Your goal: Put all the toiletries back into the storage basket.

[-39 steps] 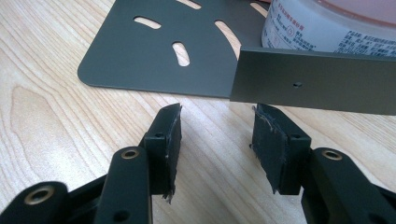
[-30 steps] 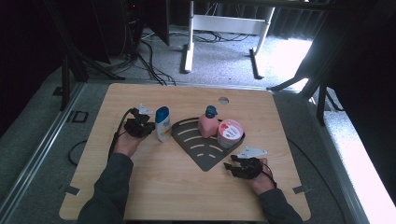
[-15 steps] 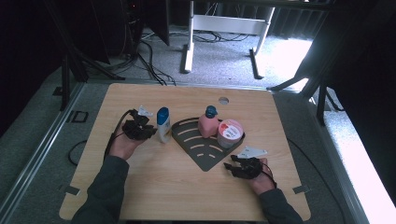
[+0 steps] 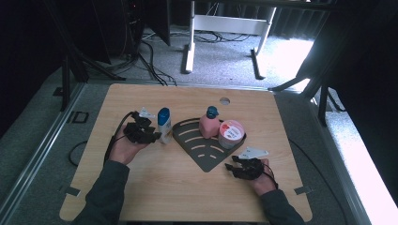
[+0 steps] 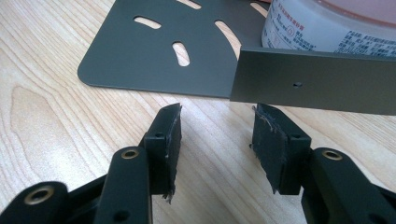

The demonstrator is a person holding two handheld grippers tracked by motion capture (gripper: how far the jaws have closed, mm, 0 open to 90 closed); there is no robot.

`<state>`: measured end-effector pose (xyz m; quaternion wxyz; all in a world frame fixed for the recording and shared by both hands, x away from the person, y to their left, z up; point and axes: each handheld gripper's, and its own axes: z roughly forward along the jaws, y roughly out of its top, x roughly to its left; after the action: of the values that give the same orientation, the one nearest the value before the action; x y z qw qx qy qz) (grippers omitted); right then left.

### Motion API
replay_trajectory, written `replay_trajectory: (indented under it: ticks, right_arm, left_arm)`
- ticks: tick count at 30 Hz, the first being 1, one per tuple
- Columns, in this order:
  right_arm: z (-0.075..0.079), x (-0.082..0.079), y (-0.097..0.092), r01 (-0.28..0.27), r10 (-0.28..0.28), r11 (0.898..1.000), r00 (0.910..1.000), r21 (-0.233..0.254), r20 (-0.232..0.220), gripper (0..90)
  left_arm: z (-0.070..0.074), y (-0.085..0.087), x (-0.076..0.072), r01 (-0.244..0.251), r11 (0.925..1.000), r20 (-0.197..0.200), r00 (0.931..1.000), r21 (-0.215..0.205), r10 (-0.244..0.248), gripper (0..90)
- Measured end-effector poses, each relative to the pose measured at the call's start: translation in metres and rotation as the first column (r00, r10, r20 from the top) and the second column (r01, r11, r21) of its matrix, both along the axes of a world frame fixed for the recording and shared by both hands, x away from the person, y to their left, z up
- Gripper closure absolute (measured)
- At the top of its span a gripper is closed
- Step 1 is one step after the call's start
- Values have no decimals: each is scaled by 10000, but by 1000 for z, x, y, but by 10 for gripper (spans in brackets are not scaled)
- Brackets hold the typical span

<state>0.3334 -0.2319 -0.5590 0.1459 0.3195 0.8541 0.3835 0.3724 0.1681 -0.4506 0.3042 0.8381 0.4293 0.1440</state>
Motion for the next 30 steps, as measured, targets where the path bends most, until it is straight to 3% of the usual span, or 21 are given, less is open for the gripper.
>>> replay_trajectory:
  ticks: [11,20,30]
  right_arm:
    - [0,0,0,-8,8,10000,10000,0,-1,516]
    - [0,0,0,-13,13,10000,10000,2,2,515]
    - [0,0,0,-20,20,10000,10000,2,-1,514]
  left_arm:
    - [5,-7,9,-571,9977,-182,9982,363,578,579]
    - [6,-13,13,-451,9980,-253,9986,452,463,557]
    - [7,-14,20,-376,9939,-365,9985,1035,416,581]
